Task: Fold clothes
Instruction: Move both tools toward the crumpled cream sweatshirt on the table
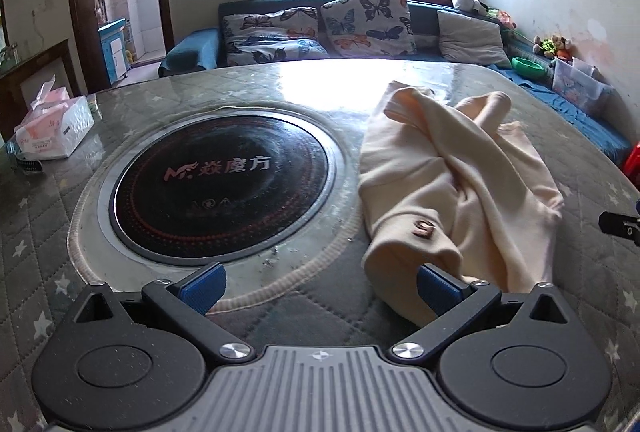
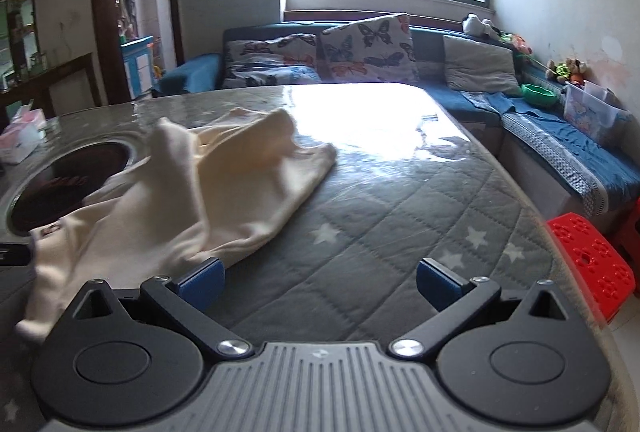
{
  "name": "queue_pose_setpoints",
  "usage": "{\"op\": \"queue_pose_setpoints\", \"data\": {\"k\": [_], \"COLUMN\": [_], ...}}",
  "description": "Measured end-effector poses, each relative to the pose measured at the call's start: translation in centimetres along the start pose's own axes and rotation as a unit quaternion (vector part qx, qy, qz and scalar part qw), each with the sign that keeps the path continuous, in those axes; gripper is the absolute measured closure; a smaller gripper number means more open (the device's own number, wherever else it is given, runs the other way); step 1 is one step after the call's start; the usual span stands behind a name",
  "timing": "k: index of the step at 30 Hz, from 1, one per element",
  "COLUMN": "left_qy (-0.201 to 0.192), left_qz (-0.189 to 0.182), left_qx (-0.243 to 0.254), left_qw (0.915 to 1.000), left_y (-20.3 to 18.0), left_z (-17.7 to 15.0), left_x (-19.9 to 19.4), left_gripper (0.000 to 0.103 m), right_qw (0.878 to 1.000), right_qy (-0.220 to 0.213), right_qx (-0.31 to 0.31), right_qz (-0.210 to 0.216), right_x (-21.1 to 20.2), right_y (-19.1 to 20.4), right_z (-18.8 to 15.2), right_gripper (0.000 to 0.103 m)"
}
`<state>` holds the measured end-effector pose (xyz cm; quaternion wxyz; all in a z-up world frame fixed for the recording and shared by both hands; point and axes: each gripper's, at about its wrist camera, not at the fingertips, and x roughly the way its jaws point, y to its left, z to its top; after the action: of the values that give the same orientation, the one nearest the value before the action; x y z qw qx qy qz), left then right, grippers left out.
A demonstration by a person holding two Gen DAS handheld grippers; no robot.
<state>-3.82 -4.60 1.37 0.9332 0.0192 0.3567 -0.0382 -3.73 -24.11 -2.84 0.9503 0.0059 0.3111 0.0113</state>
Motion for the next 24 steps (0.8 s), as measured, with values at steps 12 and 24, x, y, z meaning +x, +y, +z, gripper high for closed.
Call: {"op": "queue_pose_setpoints", "data": {"k": [12,24], "left_qy": [-0.009,-0.021], "left_qz": [-0.004,-0.009], "left_qx": [0.017,0.028], "left_qw": [0.9998,0.9993], "left_y": [-1.7,-3.2], "left_z": [-0.8,-1.9], "left_x": [-2.5,-4.9], "left_gripper": [0.000,0.000], "right_qw": [0.999,0.998], "right_qy": [-0.018,-0.037], "right_qx": [-0.029,-0.044], "right_qz": [0.027,0.028], "right_x": [-4.5,-8.0], "right_y": [3.3,4.7], "right_z": [-1.5,-2.2], "right_gripper": [0.000,0.001]}}
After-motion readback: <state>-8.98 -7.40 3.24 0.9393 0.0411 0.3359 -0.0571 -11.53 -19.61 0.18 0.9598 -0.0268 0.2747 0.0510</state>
